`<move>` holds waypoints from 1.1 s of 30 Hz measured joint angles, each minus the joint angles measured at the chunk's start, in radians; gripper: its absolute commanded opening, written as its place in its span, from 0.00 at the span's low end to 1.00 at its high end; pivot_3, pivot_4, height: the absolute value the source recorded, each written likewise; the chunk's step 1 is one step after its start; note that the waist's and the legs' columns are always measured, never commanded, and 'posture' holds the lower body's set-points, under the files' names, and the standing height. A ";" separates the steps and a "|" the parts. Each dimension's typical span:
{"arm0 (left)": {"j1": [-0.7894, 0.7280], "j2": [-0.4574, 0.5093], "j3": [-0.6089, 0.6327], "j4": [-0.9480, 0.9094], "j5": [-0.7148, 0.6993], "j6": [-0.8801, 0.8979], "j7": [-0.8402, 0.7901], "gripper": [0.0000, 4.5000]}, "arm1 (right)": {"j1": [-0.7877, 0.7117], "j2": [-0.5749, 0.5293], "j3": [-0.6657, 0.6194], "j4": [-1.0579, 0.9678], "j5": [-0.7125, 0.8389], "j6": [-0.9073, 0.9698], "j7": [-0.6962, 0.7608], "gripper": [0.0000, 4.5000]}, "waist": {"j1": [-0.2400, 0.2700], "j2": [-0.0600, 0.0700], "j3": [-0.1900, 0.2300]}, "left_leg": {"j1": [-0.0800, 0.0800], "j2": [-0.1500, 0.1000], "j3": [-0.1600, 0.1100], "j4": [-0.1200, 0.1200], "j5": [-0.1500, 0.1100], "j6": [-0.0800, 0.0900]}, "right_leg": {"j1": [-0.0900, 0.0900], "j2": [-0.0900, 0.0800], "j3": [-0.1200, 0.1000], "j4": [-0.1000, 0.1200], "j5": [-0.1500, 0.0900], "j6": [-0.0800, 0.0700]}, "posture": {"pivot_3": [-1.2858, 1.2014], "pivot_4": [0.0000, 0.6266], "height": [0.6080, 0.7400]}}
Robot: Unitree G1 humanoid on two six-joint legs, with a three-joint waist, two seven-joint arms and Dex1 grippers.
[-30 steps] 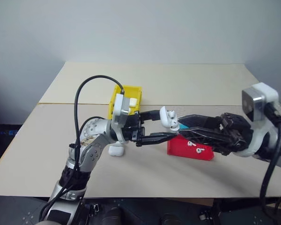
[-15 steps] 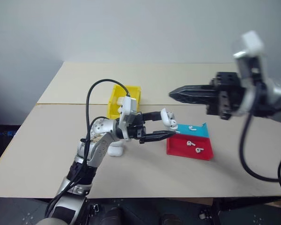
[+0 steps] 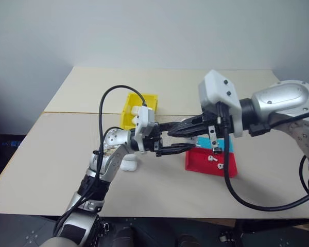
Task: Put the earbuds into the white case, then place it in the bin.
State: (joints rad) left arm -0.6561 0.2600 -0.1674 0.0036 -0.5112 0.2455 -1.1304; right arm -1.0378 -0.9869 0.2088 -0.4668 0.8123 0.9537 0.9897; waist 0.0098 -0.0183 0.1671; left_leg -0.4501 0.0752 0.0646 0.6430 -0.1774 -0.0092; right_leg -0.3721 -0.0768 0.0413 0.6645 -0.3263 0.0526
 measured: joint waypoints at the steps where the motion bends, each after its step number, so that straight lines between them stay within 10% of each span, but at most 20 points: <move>1: 0.008 0.000 0.000 -0.008 0.000 0.000 0.007 0.62 | 0.005 -0.008 -0.009 0.004 -0.006 -0.004 0.013 0.01 | 0.000 0.000 0.000 | 0.000 0.000 0.000 0.000 0.000 0.000 | 0.000 0.000 0.000 0.000 0.000 0.000 | 0.52 0.24 1.00; 19: 0.040 -0.003 0.121 -0.090 0.135 -0.073 0.326 0.62 | 0.313 0.062 -0.483 0.018 0.164 0.069 -0.173 0.01 | 0.005 -0.001 -0.001 | 0.002 0.000 0.000 0.000 0.000 0.000 | 0.003 -0.001 0.000 0.000 0.000 0.000 | 0.52 0.24 1.00; 32: -0.177 -0.073 0.167 0.450 0.528 -0.122 0.944 0.62 | 0.528 0.208 -0.456 -0.133 0.116 0.026 -0.401 0.01 | 0.004 -0.001 -0.001 | 0.002 -0.002 -0.001 0.000 0.000 0.000 | 0.003 -0.001 -0.001 0.000 0.001 0.001 | 0.52 0.24 1.00; 33: -0.192 -0.074 0.165 0.492 0.538 -0.125 0.958 0.77 | 0.528 0.208 -0.456 -0.133 0.117 0.026 -0.403 0.00 | 0.004 -0.001 -0.001 | 0.002 -0.002 -0.001 0.000 0.000 0.000 | 0.003 -0.001 -0.001 0.000 0.001 0.001 | 0.52 0.24 1.00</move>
State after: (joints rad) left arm -0.8480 0.1856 -0.0023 0.4961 0.0267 0.1206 -0.1723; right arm -0.5095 -0.7787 -0.2476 -0.6001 0.9290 0.9802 0.5864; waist 0.0135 -0.0197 0.1664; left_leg -0.4485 0.0734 0.0639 0.6431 -0.1773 -0.0092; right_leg -0.3695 -0.0775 0.0406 0.6645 -0.3256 0.0536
